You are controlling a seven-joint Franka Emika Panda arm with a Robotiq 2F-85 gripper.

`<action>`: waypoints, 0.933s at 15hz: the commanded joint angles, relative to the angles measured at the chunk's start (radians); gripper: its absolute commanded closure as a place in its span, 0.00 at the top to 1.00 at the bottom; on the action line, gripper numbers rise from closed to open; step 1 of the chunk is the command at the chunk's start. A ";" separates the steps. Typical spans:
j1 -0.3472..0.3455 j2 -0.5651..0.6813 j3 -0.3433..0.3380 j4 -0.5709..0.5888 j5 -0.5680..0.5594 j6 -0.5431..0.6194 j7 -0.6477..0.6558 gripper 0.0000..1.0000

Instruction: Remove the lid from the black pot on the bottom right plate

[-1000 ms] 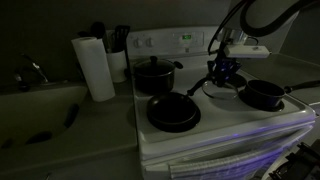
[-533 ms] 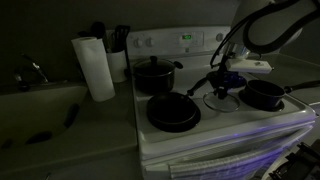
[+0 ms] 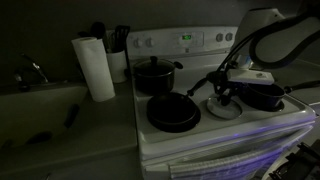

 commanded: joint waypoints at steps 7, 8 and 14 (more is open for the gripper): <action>-0.013 -0.035 0.003 -0.026 -0.031 -0.043 0.035 0.77; -0.012 -0.050 0.002 -0.026 -0.027 -0.061 0.020 0.84; -0.017 -0.144 0.006 -0.015 -0.032 -0.115 -0.024 1.00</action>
